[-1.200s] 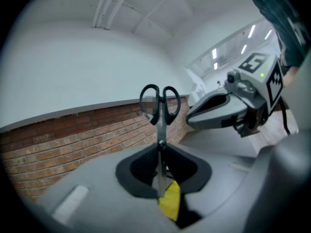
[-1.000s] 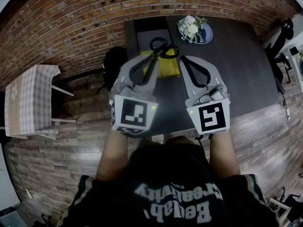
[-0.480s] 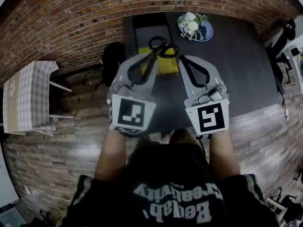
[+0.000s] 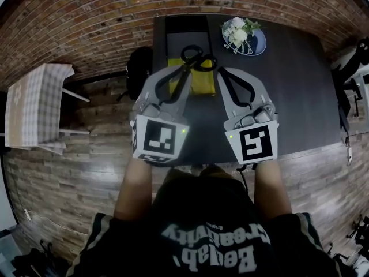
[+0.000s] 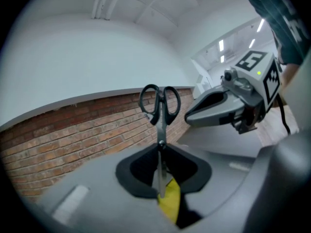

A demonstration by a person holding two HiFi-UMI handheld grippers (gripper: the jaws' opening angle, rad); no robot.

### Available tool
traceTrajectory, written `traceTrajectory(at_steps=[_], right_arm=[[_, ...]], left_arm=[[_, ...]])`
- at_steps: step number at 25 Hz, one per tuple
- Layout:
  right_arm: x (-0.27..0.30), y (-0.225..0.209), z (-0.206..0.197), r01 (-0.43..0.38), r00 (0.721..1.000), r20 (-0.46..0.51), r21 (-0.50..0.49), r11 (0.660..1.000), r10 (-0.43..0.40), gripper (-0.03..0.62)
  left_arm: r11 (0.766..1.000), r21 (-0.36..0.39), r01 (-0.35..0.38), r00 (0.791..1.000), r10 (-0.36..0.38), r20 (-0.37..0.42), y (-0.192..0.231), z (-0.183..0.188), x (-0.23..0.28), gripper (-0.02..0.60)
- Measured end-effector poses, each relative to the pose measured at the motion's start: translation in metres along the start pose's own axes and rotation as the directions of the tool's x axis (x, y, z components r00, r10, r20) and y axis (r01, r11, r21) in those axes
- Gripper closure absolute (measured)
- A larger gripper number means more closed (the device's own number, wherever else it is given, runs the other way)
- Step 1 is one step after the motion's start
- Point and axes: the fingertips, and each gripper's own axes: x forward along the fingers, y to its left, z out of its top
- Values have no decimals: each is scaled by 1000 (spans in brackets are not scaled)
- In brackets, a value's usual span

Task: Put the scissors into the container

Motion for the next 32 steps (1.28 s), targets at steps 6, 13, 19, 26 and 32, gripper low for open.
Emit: traceTrajectory(at_steps=[6,13,19,26,32], right_arm=[[11,-21,-21,-60,998,24,1,998,60,588],[20,-38,-39,-130,989,68,7,992,129,586],[23,-49,-63,-177,979,110,32,984,173,588],[26,-51,-73,-221,967,144,51,974,212,588],[35,-49,-83,-241,963,147,76,968,228,588]], left_arm=[[998,13,-54,997,55,-56,-3,-2,27,531],[992,16,-128,984,129,-121,-4,-7,50,531],[983,25,-183,968,185,-172,-14,-12,66,531],[976,32,-214,953,216,-211,-18,-17,73,531],[974,6,-224,946,219,-238,-16,-33,78,531]])
